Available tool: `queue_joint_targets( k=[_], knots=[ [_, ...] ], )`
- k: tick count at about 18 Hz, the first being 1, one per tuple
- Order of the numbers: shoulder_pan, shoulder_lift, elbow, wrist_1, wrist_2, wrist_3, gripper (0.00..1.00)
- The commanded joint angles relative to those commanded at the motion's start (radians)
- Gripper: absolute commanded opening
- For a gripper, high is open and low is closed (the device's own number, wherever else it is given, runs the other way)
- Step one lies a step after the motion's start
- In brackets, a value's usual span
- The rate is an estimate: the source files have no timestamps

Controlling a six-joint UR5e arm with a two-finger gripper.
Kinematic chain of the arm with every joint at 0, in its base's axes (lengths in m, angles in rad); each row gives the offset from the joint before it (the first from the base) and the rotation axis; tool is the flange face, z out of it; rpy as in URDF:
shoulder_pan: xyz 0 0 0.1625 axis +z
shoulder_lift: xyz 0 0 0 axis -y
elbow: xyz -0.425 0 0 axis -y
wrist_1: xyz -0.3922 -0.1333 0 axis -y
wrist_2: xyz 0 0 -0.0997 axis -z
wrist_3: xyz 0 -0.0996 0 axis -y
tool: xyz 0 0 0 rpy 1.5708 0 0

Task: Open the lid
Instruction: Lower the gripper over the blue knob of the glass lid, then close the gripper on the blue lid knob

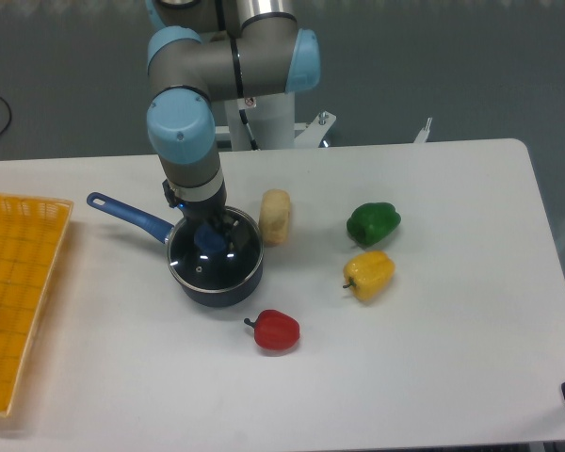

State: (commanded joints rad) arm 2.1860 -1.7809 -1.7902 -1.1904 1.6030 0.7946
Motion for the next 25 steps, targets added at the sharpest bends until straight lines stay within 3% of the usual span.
queue_joint_targets(
  k=[22,25],
  knots=[
    [-0.011,-0.022,-0.025,0.018,0.008,0.0,1.0],
    [-0.012,-0.023,-0.025,0.018,0.008,0.0,0.92]
  ],
)
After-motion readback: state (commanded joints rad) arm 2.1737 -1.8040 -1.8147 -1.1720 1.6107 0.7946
